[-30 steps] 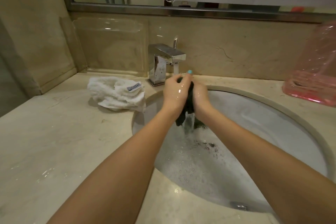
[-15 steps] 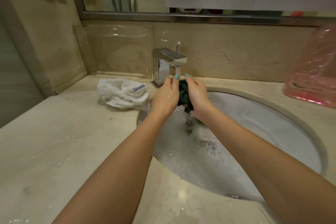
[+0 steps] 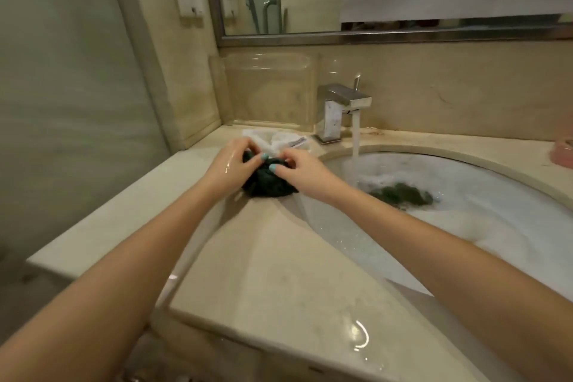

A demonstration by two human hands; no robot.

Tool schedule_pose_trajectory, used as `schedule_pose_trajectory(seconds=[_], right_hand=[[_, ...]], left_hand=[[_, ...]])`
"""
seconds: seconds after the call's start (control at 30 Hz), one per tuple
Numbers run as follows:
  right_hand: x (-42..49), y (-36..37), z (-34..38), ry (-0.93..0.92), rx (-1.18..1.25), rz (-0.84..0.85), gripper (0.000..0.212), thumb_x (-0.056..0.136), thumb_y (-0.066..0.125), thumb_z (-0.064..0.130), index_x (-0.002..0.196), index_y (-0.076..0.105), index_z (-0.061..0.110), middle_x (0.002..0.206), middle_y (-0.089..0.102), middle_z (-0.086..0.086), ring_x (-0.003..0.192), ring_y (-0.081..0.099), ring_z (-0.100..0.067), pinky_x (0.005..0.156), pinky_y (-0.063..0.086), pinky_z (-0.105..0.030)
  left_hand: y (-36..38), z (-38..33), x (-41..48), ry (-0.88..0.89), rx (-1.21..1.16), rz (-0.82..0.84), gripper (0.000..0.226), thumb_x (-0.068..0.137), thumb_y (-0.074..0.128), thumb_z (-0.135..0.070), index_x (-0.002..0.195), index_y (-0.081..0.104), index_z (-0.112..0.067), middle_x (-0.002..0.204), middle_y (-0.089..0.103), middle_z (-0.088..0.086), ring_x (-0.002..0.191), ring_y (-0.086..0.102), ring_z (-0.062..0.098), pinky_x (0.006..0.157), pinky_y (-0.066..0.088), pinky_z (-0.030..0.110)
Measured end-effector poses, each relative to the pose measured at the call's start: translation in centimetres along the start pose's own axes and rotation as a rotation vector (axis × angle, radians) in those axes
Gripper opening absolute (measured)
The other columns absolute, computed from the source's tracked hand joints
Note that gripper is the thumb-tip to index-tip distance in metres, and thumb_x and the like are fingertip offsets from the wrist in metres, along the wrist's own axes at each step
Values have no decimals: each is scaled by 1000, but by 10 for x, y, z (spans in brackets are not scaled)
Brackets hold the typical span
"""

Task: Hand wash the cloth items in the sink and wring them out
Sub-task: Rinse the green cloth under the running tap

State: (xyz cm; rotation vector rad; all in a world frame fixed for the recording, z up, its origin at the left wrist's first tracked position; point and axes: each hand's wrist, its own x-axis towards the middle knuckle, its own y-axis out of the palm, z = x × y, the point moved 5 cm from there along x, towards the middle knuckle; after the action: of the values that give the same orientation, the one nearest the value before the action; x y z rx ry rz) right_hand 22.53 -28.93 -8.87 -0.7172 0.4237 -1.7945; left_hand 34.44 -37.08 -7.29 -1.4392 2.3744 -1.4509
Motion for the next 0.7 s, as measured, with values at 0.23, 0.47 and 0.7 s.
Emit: schedule_pose_trajectory(seconds=[0.23, 0.47, 0.7], right_hand=[[-22, -46, -5, 63, -186, -63, 24, 94, 59, 34, 94, 72, 13, 89, 69, -4, 83, 64, -17, 71, 49, -33], [-45, -135, -101, 424, -577, -28, 28, 89, 65, 28, 95, 73, 1, 88, 70, -11, 77, 62, -24, 71, 51, -33], [-56, -153, -186, 615, -428, 36, 41, 101, 46, 28, 141, 48, 19, 145, 48, -7, 127, 49, -27, 103, 37, -33]], left_hand=[[-6, -23, -6, 97, 93, -101, 16, 91, 65, -34, 95, 69, -20, 106, 59, -2, 108, 48, 18, 96, 37, 36], [85, -112, 18, 314, 135, 266, 24, 94, 60, -36, 105, 67, -15, 98, 61, -6, 88, 55, 10, 71, 42, 22], [216, -120, 47, 114, 140, 682, 42, 98, 56, -30, 136, 49, -15, 134, 56, 7, 116, 56, 22, 99, 47, 34]])
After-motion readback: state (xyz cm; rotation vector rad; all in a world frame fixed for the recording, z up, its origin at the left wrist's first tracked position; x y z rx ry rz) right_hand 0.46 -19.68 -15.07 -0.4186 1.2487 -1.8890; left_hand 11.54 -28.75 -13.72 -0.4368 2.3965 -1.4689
